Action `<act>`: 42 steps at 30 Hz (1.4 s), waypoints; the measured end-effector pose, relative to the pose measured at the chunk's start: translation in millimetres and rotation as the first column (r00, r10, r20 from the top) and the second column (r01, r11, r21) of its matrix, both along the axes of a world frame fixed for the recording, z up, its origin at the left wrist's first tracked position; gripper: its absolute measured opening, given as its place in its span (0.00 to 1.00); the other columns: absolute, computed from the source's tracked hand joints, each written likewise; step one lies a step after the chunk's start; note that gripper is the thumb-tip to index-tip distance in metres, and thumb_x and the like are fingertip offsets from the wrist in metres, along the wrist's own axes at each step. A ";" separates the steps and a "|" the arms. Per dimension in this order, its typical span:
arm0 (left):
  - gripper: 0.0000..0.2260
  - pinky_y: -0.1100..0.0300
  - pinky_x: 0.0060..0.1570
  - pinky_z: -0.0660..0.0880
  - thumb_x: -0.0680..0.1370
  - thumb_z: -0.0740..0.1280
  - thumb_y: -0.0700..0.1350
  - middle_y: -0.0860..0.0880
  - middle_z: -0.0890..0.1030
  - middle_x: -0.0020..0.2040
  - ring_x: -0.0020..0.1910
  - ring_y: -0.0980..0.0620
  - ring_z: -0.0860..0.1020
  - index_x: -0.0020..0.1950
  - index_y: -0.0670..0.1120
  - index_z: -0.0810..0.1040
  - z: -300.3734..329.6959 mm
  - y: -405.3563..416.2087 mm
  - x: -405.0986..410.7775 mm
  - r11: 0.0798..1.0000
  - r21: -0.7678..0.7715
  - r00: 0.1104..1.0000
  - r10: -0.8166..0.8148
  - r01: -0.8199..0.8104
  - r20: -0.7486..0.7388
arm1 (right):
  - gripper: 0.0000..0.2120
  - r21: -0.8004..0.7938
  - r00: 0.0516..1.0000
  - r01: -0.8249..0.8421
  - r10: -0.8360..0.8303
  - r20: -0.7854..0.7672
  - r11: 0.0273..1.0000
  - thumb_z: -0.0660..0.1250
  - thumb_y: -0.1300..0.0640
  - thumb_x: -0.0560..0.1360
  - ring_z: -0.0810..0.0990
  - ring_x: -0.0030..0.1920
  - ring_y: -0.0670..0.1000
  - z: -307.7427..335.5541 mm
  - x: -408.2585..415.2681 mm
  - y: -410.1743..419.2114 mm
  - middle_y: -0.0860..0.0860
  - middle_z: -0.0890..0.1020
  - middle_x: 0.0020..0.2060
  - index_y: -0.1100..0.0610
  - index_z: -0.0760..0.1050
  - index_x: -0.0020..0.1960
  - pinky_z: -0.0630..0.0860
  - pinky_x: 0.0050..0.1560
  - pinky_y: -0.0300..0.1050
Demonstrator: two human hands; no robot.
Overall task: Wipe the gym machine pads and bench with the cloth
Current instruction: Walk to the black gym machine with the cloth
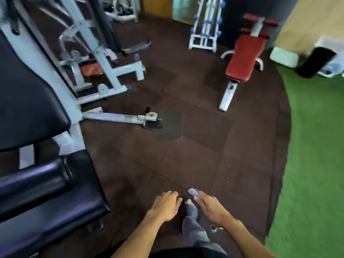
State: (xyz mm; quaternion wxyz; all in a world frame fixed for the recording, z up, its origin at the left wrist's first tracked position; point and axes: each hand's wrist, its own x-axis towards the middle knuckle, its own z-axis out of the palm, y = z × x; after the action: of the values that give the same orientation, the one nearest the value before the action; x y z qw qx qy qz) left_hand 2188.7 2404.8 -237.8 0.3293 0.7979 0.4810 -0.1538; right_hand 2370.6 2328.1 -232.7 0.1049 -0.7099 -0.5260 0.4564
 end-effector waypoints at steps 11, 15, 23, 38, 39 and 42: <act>0.19 0.47 0.62 0.69 0.83 0.52 0.52 0.42 0.75 0.65 0.64 0.41 0.73 0.67 0.44 0.71 10.7 202.2 10.1 0.849 -0.041 0.849 0.524 -0.527 -0.068 | 0.19 -0.004 0.852 -0.522 0.522 -0.034 0.853 0.56 0.49 0.82 0.78 0.60 0.46 6.9 18.7 321.4 0.48 0.81 0.60 0.49 0.68 0.72 0.70 0.57 0.33; 0.19 0.45 0.61 0.71 0.83 0.51 0.53 0.43 0.75 0.65 0.63 0.41 0.74 0.67 0.45 0.71 -4.4 253.4 -26.6 0.741 -0.054 0.743 0.667 -0.669 -0.053 | 0.19 0.012 0.740 -0.671 0.671 -0.048 0.741 0.56 0.50 0.82 0.77 0.61 0.44 -0.6 -31.0 413.2 0.48 0.79 0.62 0.50 0.67 0.72 0.67 0.52 0.27; 0.18 0.46 0.62 0.70 0.83 0.52 0.54 0.43 0.76 0.64 0.63 0.42 0.75 0.65 0.46 0.72 -23.8 341.1 -139.6 0.432 -0.040 0.434 0.898 -0.901 -0.075 | 0.29 -0.028 0.522 -0.853 0.849 -0.082 0.521 0.53 0.34 0.76 0.75 0.62 0.40 -12.3 -173.9 558.8 0.45 0.78 0.63 0.48 0.69 0.71 0.64 0.52 0.19; 0.19 0.52 0.63 0.69 0.83 0.49 0.54 0.49 0.75 0.66 0.64 0.48 0.73 0.70 0.49 0.69 -55.6 356.1 -282.2 -0.289 0.131 -0.305 0.945 -0.948 -0.119 | 0.19 -0.108 -0.038 -0.992 0.973 -0.229 -0.065 0.56 0.53 0.83 0.72 0.68 0.44 -92.8 -452.6 626.3 0.48 0.75 0.67 0.55 0.69 0.72 0.65 0.72 0.41; 0.21 0.53 0.63 0.69 0.83 0.48 0.55 0.50 0.75 0.66 0.64 0.48 0.73 0.70 0.50 0.69 -63.0 357.4 -286.4 -0.323 0.146 -0.340 0.933 -0.935 -0.113 | 0.19 -0.112 -0.048 -0.991 0.972 -0.232 -0.076 0.55 0.53 0.83 0.72 0.68 0.45 -105.6 -464.3 627.5 0.48 0.75 0.67 0.55 0.69 0.72 0.64 0.70 0.36; 0.28 0.52 0.59 0.74 0.79 0.43 0.58 0.50 0.79 0.61 0.60 0.48 0.77 0.67 0.48 0.74 -88.7 354.8 -297.2 -0.423 0.184 -0.441 0.894 -0.887 -0.075 | 0.20 -0.126 -0.082 -0.986 0.979 -0.188 -0.107 0.54 0.51 0.83 0.74 0.67 0.48 -140.3 -489.2 625.8 0.48 0.77 0.66 0.52 0.67 0.73 0.63 0.60 0.28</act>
State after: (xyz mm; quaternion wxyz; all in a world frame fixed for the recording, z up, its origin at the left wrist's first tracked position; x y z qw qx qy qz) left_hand 1891.4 2759.6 -326.5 0.2423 0.0065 0.9619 0.1263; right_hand 1881.4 2954.0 -373.0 -0.3366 -0.0917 -0.8203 0.4532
